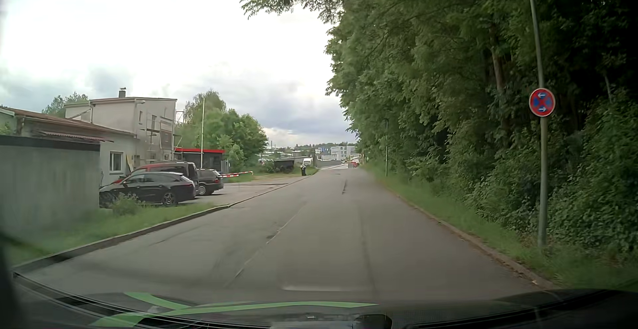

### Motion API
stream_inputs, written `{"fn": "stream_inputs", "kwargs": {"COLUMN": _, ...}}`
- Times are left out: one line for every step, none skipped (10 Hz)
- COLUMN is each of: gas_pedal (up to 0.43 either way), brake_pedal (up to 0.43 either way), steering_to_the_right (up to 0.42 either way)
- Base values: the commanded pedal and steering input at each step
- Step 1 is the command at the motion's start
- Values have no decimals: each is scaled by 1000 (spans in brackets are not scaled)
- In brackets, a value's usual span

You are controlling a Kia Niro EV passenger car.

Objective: Follow the waypoints while adhering to traffic rules and regulations

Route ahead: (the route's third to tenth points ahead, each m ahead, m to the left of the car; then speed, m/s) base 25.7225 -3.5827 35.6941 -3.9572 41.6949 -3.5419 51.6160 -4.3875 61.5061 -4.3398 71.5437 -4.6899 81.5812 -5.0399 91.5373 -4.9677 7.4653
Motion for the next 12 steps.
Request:
{"fn": "stream_inputs", "kwargs": {"gas_pedal": 0, "brake_pedal": 0, "steering_to_the_right": 0}}
{"fn": "stream_inputs", "kwargs": {"gas_pedal": 0, "brake_pedal": 0, "steering_to_the_right": 4}}
{"fn": "stream_inputs", "kwargs": {"gas_pedal": 0, "brake_pedal": 0, "steering_to_the_right": 7}}
{"fn": "stream_inputs", "kwargs": {"gas_pedal": 0, "brake_pedal": 0, "steering_to_the_right": 7}}
{"fn": "stream_inputs", "kwargs": {"gas_pedal": 0, "brake_pedal": 0, "steering_to_the_right": 5}}
{"fn": "stream_inputs", "kwargs": {"gas_pedal": 0, "brake_pedal": 0, "steering_to_the_right": 4}}
{"fn": "stream_inputs", "kwargs": {"gas_pedal": 0, "brake_pedal": 0, "steering_to_the_right": 4}}
{"fn": "stream_inputs", "kwargs": {"gas_pedal": 0, "brake_pedal": 0, "steering_to_the_right": 5}}
{"fn": "stream_inputs", "kwargs": {"gas_pedal": 0, "brake_pedal": 0, "steering_to_the_right": 5}}
{"fn": "stream_inputs", "kwargs": {"gas_pedal": 0, "brake_pedal": 0, "steering_to_the_right": 4}}
{"fn": "stream_inputs", "kwargs": {"gas_pedal": 0, "brake_pedal": 0, "steering_to_the_right": 4}}
{"fn": "stream_inputs", "kwargs": {"gas_pedal": 0, "brake_pedal": 0, "steering_to_the_right": 4}}
